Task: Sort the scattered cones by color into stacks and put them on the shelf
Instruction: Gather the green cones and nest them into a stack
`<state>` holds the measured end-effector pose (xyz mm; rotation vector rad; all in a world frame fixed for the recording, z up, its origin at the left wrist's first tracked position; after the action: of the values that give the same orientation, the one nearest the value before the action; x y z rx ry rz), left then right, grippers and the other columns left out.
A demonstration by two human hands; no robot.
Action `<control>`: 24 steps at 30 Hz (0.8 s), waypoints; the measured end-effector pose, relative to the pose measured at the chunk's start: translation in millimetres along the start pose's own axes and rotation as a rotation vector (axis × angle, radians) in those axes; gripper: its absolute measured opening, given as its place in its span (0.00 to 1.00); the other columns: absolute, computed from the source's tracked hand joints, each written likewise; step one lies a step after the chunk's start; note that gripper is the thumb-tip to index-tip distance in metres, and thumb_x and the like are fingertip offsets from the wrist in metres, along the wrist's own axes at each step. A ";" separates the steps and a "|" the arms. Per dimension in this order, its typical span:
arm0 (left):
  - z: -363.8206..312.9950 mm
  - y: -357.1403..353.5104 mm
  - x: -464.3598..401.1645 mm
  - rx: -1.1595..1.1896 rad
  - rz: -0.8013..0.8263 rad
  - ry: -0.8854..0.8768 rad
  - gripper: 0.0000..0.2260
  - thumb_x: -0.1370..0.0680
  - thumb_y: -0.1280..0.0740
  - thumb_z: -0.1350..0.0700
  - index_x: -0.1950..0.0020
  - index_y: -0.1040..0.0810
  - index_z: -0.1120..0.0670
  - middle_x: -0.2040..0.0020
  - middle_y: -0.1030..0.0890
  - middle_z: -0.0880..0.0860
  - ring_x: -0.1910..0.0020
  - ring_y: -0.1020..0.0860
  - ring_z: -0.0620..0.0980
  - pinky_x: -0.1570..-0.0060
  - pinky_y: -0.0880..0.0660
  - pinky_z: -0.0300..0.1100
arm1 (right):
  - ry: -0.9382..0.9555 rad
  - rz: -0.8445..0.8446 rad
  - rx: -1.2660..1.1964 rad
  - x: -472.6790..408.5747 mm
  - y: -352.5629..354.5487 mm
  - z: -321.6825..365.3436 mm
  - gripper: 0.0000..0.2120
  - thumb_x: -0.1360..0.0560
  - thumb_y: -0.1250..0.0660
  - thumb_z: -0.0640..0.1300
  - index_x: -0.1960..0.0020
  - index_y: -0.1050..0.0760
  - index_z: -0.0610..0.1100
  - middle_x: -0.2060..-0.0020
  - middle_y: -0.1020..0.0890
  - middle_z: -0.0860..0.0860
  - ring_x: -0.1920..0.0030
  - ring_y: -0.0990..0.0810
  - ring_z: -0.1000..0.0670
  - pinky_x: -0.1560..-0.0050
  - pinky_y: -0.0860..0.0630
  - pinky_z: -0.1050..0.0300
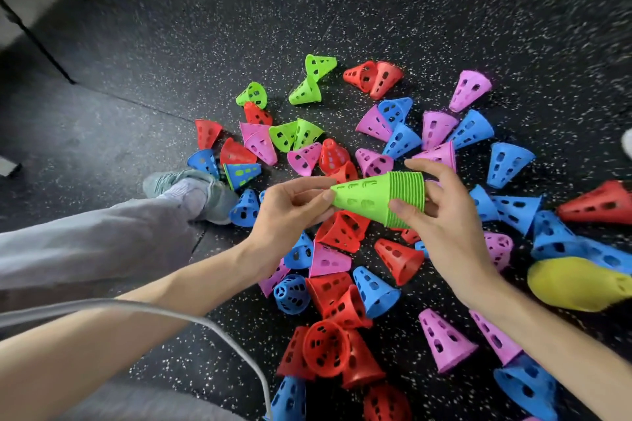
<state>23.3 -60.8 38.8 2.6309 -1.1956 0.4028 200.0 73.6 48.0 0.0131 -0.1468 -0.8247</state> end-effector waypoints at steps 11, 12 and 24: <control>13.1 96.4 -63.9 -0.887 -0.165 -0.203 0.12 0.22 0.26 0.55 0.39 0.17 0.49 0.43 0.16 0.46 0.44 0.18 0.46 0.41 0.21 0.46 | 0.026 -0.029 0.074 -1.6 7.3 9.2 0.25 0.25 0.25 0.38 0.34 0.28 0.54 0.50 0.16 0.54 0.51 0.16 0.59 0.53 0.21 0.67; 17.2 116.0 -72.8 -0.940 -0.226 -0.182 0.13 0.22 0.26 0.54 0.37 0.18 0.51 0.40 0.17 0.50 0.42 0.20 0.49 0.40 0.23 0.47 | 0.024 -0.034 0.075 -1.6 8.3 8.7 0.25 0.25 0.25 0.38 0.33 0.28 0.54 0.51 0.16 0.54 0.52 0.16 0.59 0.54 0.21 0.68; 61.2 208.5 -135.6 -0.899 -0.396 0.142 0.25 0.24 0.25 0.56 0.30 0.30 0.58 0.45 0.18 0.59 0.46 0.20 0.57 0.49 0.23 0.48 | -0.084 -0.021 0.180 -10.0 0.3 -5.3 0.29 0.31 0.23 0.51 0.33 0.29 0.63 0.42 0.17 0.55 0.38 0.19 0.51 0.36 0.23 0.42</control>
<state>-211.3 -119.2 -45.8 1.9218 -0.5701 -0.0363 194.3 80.9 41.5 0.1494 -0.3004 -0.8310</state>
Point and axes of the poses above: each hand's wrist, its own x-axis away from the middle knuckle, its own y-axis out of the back of the hand, z = x × y, the point moved 7 cm from there along -x, towards the middle knuckle
